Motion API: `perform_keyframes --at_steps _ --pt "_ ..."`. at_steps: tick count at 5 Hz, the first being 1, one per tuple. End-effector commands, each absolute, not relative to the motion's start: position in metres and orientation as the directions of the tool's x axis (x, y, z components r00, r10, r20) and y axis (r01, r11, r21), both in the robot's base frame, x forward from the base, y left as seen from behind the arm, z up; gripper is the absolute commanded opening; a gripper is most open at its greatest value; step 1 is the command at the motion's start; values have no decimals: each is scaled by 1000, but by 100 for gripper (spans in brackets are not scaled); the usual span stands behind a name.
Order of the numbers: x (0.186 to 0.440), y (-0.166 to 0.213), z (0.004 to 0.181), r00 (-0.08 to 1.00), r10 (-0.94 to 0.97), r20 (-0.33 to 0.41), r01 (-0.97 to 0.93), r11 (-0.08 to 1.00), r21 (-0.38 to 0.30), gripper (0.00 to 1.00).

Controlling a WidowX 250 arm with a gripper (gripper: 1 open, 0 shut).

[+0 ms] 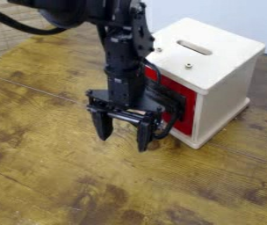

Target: Close the drawer

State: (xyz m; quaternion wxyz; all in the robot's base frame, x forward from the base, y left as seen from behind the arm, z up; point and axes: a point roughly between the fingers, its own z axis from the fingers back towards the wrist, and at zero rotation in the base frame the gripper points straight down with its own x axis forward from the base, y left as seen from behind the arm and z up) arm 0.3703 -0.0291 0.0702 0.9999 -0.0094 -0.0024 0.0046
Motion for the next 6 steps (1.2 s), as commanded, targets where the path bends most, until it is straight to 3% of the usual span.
perform_keyframes --at_steps 1,3,6 --pt "375 -34 94 991 -104 86 105 994 -9 100" --pt "367 -26 88 989 -112 100 114 993 -13 100" --pt "369 -32 94 978 -185 99 187 982 -13 100"
